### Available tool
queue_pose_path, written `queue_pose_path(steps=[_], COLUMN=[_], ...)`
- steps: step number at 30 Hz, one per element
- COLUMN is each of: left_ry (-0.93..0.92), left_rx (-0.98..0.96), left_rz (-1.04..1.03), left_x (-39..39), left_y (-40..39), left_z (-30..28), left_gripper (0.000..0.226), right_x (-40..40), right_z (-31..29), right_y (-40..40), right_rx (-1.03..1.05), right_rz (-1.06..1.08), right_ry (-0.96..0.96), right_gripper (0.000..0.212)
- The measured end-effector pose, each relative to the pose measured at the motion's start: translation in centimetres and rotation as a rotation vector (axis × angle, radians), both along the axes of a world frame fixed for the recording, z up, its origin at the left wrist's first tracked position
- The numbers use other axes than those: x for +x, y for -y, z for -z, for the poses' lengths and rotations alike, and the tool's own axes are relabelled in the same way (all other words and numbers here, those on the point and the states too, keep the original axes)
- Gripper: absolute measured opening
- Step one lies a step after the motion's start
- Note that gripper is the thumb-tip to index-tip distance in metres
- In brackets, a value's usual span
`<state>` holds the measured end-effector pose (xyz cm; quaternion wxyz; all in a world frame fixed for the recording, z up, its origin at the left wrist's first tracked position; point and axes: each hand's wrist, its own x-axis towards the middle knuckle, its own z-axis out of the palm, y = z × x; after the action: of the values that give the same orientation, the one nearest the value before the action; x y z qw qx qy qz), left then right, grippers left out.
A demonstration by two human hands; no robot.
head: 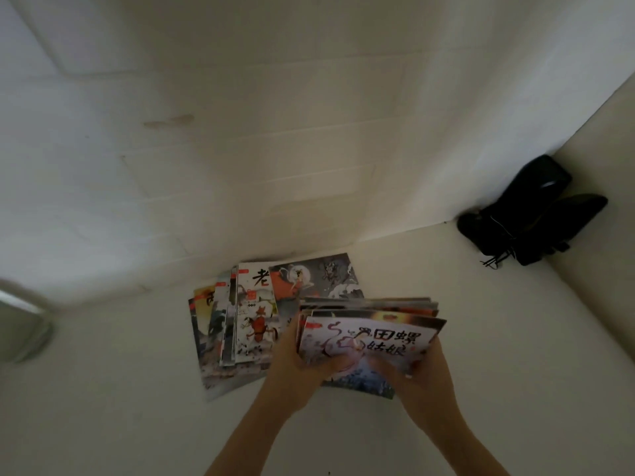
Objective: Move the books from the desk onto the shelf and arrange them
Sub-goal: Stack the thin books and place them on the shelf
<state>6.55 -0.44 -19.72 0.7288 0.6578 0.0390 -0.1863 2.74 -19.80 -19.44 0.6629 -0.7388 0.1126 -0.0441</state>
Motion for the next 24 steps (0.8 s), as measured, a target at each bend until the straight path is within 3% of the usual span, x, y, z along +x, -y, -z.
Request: queue_pose_path(steps=[5, 9, 12, 14, 18, 21, 24], left_ry=[-0.011, -0.017, -0.088, -0.054, -0.039, -0.104, -0.157], left_rx=[-0.027, 0.037, -0.119, -0.087, 0.197, 0.398, 0.653], left_rz=[-0.105, -0.156, -0.221, -0.168, -0.15, -0.232, -0.182], left_x=[-2.3, -4.5, -4.9, -4.8, -3.6, -0.4, 3.1], left_y=[0.8, 2.1, 2.8, 2.6, 1.9, 0.6, -0.3], left_z=[0.9, -0.7, -1.5, -1.2, -2.4, -2.2, -0.9], left_gripper=[0.058, 0.064, 0.075, 0.062, 0.048, 0.043, 0.055], right_x=[-2.8, -3.9, -4.4, -4.5, -2.4, 1.3, 5.9], right_z=[2.1, 2.3, 2.5, 2.7, 1.8, 0.3, -0.4], right_y=[-0.1, -0.4, -0.4, 0.0, 0.5, -0.3, -1.2], right_rx=[-0.132, -0.112, -0.128, -0.147, -0.231, -0.214, -0.197], right_rz=[0.039, 0.073, 0.041, 0.024, -0.099, -0.17, -0.17], right_ry=[-0.024, -0.004, -0.046, -0.087, -0.155, -0.227, -0.316], right_gripper=[0.064, 0.07, 0.068, 0.066, 0.052, 0.053, 0.043])
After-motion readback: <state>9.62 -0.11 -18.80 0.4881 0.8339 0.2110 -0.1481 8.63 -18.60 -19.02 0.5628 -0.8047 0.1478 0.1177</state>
